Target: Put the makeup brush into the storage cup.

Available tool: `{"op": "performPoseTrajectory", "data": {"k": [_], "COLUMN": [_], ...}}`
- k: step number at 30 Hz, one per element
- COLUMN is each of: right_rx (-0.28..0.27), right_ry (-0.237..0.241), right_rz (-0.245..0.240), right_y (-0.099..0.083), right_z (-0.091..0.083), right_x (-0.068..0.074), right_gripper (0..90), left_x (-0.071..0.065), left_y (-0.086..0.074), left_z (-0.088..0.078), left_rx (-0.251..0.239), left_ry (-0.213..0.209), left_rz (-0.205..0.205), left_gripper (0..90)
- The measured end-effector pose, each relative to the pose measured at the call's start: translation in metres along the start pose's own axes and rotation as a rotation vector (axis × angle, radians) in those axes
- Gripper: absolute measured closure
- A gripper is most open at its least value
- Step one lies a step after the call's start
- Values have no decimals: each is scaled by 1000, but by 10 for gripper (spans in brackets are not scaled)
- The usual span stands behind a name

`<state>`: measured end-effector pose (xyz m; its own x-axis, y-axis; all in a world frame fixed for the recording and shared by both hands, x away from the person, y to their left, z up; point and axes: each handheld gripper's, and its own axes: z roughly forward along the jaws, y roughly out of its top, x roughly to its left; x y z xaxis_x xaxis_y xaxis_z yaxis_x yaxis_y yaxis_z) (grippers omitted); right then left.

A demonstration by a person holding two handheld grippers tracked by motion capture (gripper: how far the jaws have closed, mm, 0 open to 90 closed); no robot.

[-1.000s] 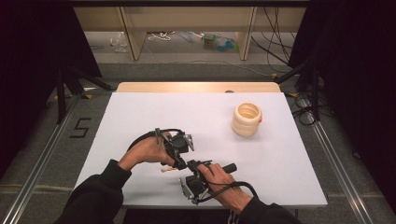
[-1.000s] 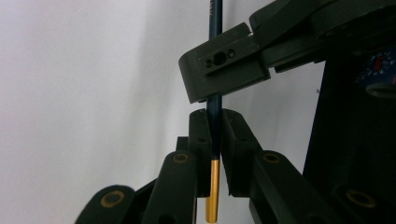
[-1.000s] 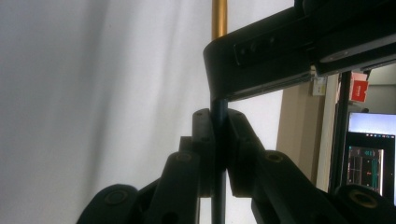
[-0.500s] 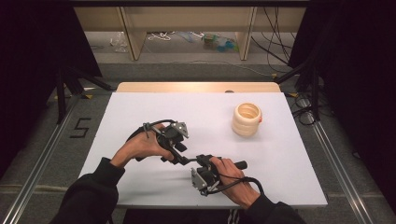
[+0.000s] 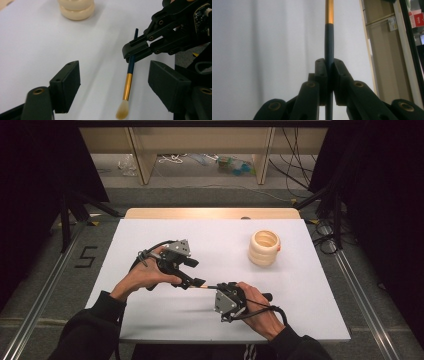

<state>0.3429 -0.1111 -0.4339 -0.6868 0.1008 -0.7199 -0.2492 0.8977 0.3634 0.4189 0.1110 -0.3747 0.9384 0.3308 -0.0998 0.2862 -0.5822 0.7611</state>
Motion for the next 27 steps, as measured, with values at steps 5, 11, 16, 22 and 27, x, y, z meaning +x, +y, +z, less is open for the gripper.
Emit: {"op": "performPoseTrajectory", "data": {"k": [5, 11, 16, 22, 27], "right_rx": [-29, -68, -95, -131, -156], "right_ry": [11, 55, 84, 96, 111], "right_rz": [28, 180, 282, 347, 410], "right_y": [-7, -14, -23, -32, -38], "right_z": [-2, 0, -2, -1, -1], "right_x": [-8, -10, -16, -22, -25], "right_gripper": [837, 837, 837, 837, 836], "left_x": [-1, 1, 1, 1, 0], "left_y": [-3, -9, -15, -21, -31], "left_z": [-6, -10, -14, -12, -10], "left_rx": [-61, -99, -168, -228, -263], "left_ry": [17, 27, 58, 83, 99], "left_rz": [2, 28, 1, 9, -14], "left_gripper": [230, 208, 193, 192, 192]}}
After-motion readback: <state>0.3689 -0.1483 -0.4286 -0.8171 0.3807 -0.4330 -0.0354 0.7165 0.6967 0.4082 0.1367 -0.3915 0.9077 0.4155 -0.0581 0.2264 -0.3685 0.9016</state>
